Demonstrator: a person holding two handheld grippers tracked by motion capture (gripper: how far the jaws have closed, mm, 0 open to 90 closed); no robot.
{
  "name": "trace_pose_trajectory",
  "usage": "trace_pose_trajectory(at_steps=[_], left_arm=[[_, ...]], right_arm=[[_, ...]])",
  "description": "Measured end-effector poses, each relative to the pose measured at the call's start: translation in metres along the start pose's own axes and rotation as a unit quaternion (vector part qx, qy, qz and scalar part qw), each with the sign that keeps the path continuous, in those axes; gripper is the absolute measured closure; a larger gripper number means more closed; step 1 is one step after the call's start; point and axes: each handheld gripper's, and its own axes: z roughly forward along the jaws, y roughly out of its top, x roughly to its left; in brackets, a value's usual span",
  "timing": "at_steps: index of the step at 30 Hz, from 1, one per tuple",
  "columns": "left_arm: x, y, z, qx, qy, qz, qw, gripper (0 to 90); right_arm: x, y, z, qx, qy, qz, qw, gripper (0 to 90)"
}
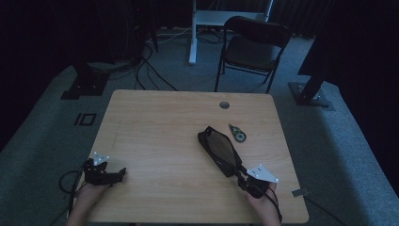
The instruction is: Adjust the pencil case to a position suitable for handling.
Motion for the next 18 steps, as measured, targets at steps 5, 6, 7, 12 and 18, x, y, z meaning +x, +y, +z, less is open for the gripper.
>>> trace_pose_trajectory(at_steps=[5, 6, 7, 12, 18], left_arm=[[0.000, 0.000, 0.000, 0.000, 0.000, 0.000, 1.0000, 0.7], [0.000, 0.000, 0.000, 0.000, 0.000, 0.000, 1.0000, 0.7], [0.000, 0.000, 0.000, 0.000, 0.000, 0.000, 1.0000, 0.7], [0.000, 0.000, 0.000, 0.000, 0.000, 0.000, 1.0000, 0.7], [0.000, 0.000, 0.000, 0.000, 0.000, 0.000, 1.0000, 0.7]], right_arm=[[0.004, -0.006, -0.005, -0.002, -0.003, 0.004, 1.0000, 72.7], [0.005, -0.006, -0.007, -0.003, -0.003, 0.002, 1.0000, 72.8], [0.005, -0.006, -0.008, -0.004, -0.005, 0.003, 1.0000, 72.7], [0.008, -0.007, -0.011, -0.008, 0.000, 0.007, 0.9999, 71.0], [0.009, 0.001, -0.013, -0.010, 0.015, 0.007, 0.9998, 60.5]])
